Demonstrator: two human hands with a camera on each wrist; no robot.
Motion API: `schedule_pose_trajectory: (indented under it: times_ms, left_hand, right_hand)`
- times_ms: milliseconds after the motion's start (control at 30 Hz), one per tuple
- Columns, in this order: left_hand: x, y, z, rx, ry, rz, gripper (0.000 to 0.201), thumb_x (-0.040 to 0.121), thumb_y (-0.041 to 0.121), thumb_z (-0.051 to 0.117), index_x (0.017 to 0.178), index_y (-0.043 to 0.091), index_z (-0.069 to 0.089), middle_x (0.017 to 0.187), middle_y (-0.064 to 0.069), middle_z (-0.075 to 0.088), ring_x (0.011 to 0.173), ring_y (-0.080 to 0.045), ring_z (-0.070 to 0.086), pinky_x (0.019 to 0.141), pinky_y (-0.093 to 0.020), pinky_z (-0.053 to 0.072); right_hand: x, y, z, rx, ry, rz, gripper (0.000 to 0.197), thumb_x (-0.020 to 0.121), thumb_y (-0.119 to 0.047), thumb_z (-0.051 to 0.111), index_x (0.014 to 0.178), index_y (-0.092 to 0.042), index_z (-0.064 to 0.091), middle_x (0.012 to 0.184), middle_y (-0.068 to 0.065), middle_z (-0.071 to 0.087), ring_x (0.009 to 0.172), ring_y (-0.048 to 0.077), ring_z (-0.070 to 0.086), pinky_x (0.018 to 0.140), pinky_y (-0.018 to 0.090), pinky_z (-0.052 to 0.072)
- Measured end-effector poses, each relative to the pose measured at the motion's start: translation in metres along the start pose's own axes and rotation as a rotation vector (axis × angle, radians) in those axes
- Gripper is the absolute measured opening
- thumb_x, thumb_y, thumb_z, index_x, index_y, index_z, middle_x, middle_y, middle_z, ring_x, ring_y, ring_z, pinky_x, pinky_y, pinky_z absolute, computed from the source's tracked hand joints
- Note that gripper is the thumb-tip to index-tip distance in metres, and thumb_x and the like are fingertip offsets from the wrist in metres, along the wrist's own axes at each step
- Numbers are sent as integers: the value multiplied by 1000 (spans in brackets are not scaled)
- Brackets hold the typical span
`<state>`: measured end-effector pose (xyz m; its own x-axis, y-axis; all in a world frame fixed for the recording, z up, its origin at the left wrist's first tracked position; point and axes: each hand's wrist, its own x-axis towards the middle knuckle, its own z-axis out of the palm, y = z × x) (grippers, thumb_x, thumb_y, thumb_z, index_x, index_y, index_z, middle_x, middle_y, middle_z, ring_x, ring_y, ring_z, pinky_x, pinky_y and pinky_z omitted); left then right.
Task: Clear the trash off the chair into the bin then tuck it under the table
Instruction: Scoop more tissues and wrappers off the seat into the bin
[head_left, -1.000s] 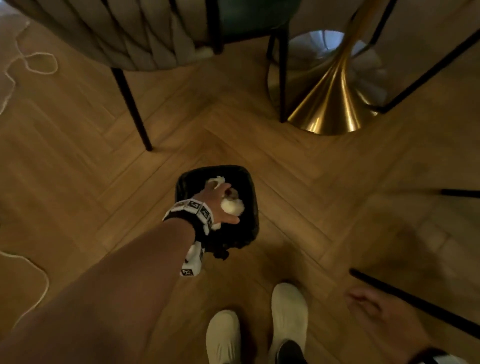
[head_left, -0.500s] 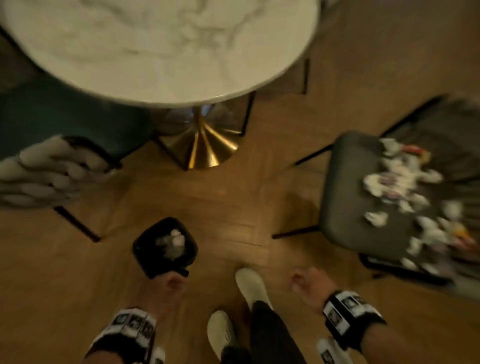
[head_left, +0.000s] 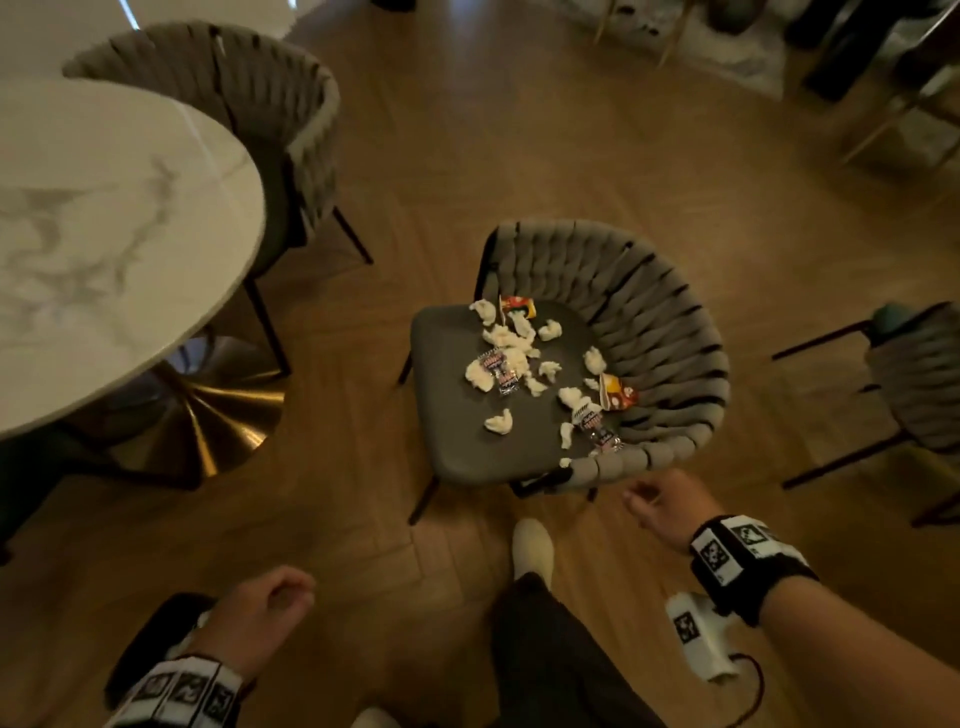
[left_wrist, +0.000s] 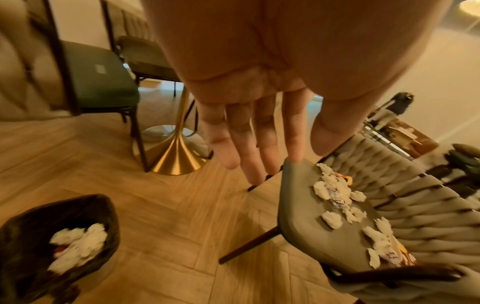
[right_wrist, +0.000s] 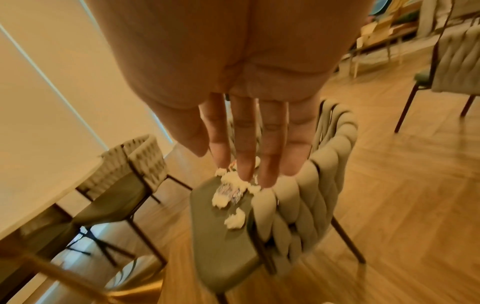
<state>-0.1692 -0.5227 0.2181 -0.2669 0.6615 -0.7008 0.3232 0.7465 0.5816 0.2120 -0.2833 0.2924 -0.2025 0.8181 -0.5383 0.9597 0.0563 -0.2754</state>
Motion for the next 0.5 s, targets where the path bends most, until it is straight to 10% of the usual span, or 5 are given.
schedule_pose_trajectory:
  times_ms: [267, 500]
  left_hand:
    - [85, 100, 40, 5, 40, -35, 24, 80, 12, 70, 74, 34, 63, 80, 8, 68, 81, -9, 64, 79, -29, 50]
    - [181, 152, 106, -44, 60, -139, 47, 67, 20, 75, 70, 64, 58, 69, 14, 70, 72, 3, 64, 65, -5, 45]
  right_hand:
    - [206, -3, -82, -162, -45, -225, 19, 85, -36, 61, 93, -21, 68, 87, 2, 67, 87, 20, 64, 73, 28, 47]
    - [422, -41, -75, -611, -272, -461, 98, 62, -66, 69, 142, -35, 21, 152, 6, 25, 138, 36, 22, 111, 54, 27]
